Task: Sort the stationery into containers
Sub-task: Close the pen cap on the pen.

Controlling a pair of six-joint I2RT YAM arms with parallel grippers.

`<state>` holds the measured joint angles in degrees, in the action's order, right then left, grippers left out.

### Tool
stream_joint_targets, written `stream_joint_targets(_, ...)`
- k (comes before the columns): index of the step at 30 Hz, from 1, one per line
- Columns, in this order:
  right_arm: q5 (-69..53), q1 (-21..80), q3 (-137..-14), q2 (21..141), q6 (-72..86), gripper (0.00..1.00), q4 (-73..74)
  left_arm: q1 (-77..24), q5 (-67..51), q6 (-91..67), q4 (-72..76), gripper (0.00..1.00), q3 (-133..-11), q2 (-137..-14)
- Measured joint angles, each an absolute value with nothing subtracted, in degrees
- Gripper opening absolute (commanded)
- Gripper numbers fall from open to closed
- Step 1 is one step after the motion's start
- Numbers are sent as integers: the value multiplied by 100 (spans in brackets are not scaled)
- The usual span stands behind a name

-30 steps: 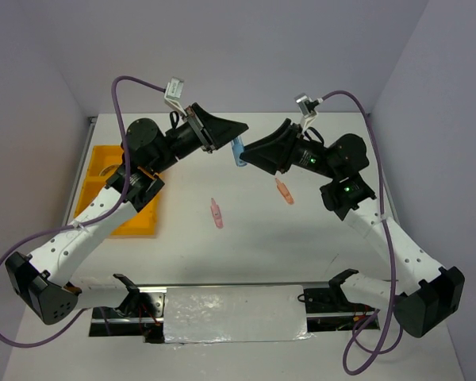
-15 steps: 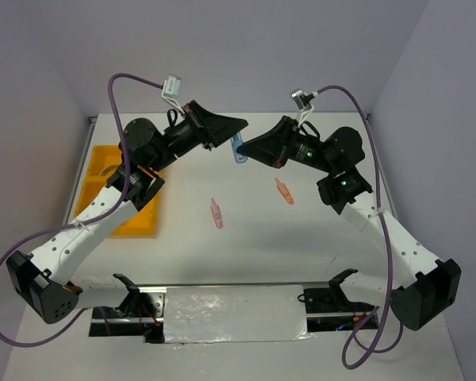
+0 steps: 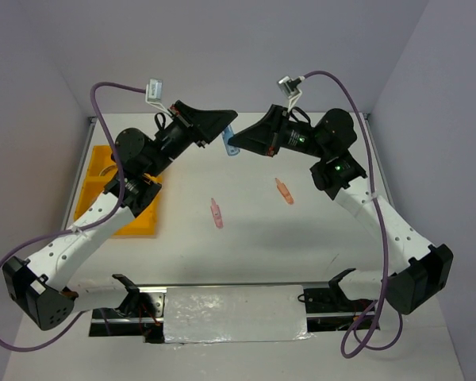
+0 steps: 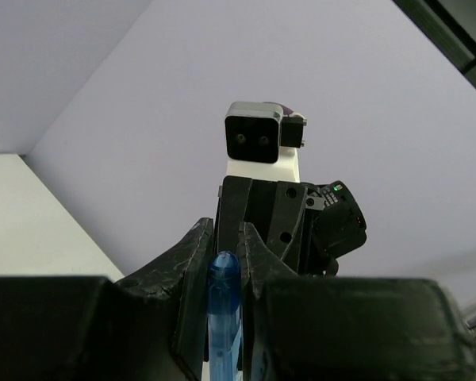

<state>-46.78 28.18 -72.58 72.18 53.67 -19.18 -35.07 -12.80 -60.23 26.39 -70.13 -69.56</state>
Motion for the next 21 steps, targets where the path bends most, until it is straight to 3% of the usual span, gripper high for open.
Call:
stream_joint_targets(14,-5083,2945,-7837,7664,5496,1,-1638,-3651,-425,-5948,2630,0,-6650,-6512)
stream_joint_targets(18,-5196,2945,-7513,7658,5588,29,-2163,-3599,-526,-5835,2049,0,-6818,-6460)
stream_joint_targets(19,-5186,2945,-7411,7649,5590,44,-2239,-3544,-600,-5841,1916,0,-6827,-6455)
stream_joint_targets(21,-5050,2945,-7212,7627,5548,54,-2335,-3400,-749,-5843,1516,0,-6827,-6449)
